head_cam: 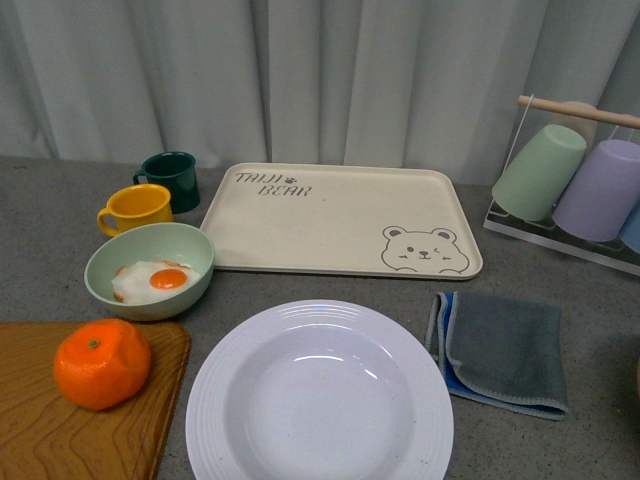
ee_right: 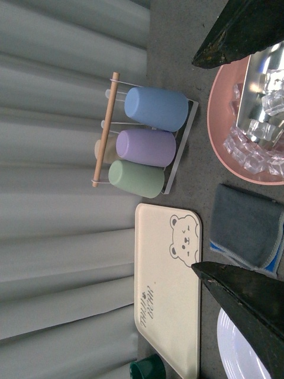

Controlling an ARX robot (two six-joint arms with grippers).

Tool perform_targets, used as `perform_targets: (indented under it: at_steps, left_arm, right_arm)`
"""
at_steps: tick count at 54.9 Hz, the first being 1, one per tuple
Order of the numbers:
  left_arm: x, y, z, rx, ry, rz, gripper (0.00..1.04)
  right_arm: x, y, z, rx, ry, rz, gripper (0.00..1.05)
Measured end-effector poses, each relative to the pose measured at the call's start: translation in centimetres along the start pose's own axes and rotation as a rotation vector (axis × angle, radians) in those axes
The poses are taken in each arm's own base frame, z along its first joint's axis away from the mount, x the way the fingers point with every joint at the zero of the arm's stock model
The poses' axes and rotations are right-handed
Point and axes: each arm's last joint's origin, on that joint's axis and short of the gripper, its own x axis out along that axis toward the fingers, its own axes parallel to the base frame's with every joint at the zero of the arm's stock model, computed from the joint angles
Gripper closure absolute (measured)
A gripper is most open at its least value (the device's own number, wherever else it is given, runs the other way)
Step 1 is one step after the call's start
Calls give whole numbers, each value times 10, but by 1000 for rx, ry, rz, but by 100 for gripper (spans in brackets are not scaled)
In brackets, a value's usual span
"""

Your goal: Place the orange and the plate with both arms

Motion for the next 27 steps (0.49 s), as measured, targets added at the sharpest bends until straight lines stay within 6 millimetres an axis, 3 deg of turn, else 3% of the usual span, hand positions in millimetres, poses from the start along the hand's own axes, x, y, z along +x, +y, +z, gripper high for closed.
perform_targets:
  at_steps: [27]
  left_arm:
    - [0,0,0,0,0,-3,7]
  right_arm:
    - [0,0,0,0,0,-1,9]
